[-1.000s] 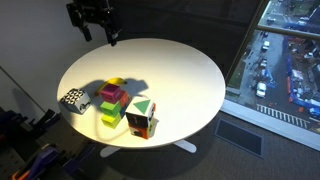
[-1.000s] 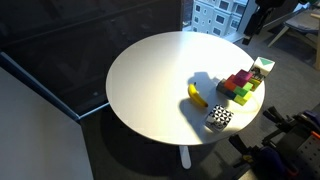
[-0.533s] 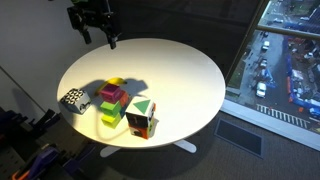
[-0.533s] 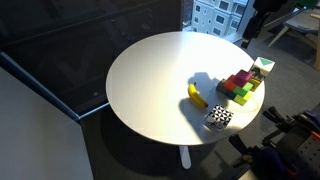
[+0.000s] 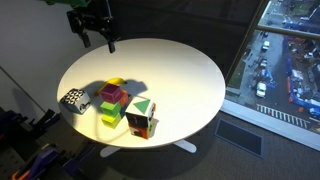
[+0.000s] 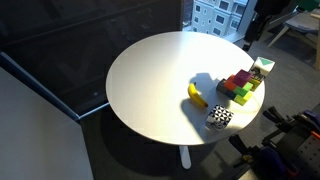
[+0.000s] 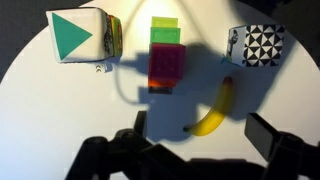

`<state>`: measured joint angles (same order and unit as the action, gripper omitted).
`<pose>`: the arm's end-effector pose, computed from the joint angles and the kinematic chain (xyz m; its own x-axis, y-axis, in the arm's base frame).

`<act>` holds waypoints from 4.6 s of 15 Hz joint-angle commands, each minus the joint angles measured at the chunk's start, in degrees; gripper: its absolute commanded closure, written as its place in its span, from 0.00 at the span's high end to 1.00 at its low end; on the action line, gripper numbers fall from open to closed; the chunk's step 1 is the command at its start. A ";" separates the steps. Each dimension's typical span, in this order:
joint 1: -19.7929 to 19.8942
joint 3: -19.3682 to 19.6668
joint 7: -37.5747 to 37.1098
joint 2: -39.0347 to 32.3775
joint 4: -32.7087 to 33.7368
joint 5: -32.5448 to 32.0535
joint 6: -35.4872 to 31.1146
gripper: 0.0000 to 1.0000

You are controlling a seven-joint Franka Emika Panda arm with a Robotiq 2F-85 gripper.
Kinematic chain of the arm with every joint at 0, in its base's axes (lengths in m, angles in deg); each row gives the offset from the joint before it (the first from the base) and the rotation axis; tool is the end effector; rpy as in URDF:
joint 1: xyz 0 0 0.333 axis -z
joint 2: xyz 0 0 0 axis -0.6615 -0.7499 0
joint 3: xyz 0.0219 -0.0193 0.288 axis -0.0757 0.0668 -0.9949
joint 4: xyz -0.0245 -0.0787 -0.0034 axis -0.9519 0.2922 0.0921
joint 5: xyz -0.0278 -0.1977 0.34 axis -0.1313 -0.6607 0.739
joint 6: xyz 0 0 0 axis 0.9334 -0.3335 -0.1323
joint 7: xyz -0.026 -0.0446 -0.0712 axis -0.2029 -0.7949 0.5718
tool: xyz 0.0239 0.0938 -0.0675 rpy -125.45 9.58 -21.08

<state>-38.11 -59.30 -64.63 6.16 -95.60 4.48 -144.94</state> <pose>0.4865 -0.0832 0.2867 0.9753 0.2167 -0.0426 0.2154 -0.9760 -0.0322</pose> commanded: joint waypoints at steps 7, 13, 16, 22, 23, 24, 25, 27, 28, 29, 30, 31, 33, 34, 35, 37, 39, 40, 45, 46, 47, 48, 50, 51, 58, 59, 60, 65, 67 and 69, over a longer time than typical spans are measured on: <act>2.91 0.73 4.74 -0.26 -5.31 0.97 -5.73 1.00; 3.46 0.27 8.23 -3.31 -7.44 1.97 -11.77 1.00; 3.59 -0.34 9.02 -5.72 -7.17 2.55 -13.86 1.00; 4.31 -2.11 8.86 -10.23 -6.56 3.16 -17.22 1.00; 4.50 -2.38 8.80 -10.90 -6.44 3.16 -17.68 1.00; 4.65 -2.52 8.45 -11.67 -6.32 2.88 -18.32 1.00; 4.87 -2.72 8.34 -12.32 -6.15 2.75 -18.80 1.00; 5.45 -3.17 8.16 -13.43 -5.83 2.53 -19.43 1.00; 5.74 -3.35 8.00 -13.92 -5.71 2.38 -19.88 1.00; 6.03 -3.52 7.82 -14.38 -5.64 2.21 -20.39 1.00; 6.29 -3.67 7.71 -14.76 -5.53 2.09 -20.77 1.00; 6.52 -3.78 7.61 -15.13 -5.38 1.95 -21.01 1.00; 6.93 -3.99 7.37 -15.85 -5.07 1.68 -21.49 1.00; 7.11 -4.10 7.24 -16.14 -4.92 1.57 -21.75 1.00; 7.31 -4.25 7.19 -16.43 -4.74 1.51 -21.91 1.00; 7.42 -4.32 6.91 -16.76 -4.44 1.18 -21.93 1.00; 7.20 -4.34 6.22 -16.24 -5.26 0.93 -21.39 1.00; 7.22 -4.36 6.21 -16.36 -5.15 0.92 -21.40 1.00; 7.23 -4.39 6.21 -16.45 -5.06 0.91 -21.40 1.00; 7.23 -4.39 6.20 -16.45 -5.06 0.91 -21.40 1.00; 7.23 -4.40 6.21 -16.45 -5.06 0.91 -21.40 1.00; 7.23 -4.40 6.21 -16.45 -5.06 0.92 -21.40 1.00; 7.15 -4.59 6.05 -16.73 -4.94 1.13 -21.77 1.00; 7.11 -4.74 6.03 -16.88 -4.91 1.16 -21.85 1.00; 6.75 -5.20 4.86 -17.86 -4.62 0.69 -22.53 0.56; 6.74 -5.17 4.75 -17.96 -4.58 0.60 -22.62 0.47; 6.74 -5.14 4.69 -17.91 -4.57 0.53 -22.48 0.40; 6.43 -4.96 4.46 -16.02 -5.18 -0.19 -20.67 0.30; 6.36 -5.18 4.52 -15.32 -5.38 -0.01 -19.99 0.30; 6.15 -5.49 4.56 -14.48 -5.66 0.05 -19.19 0.30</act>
<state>-32.00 -64.16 -58.46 -10.79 -100.66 5.86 -166.31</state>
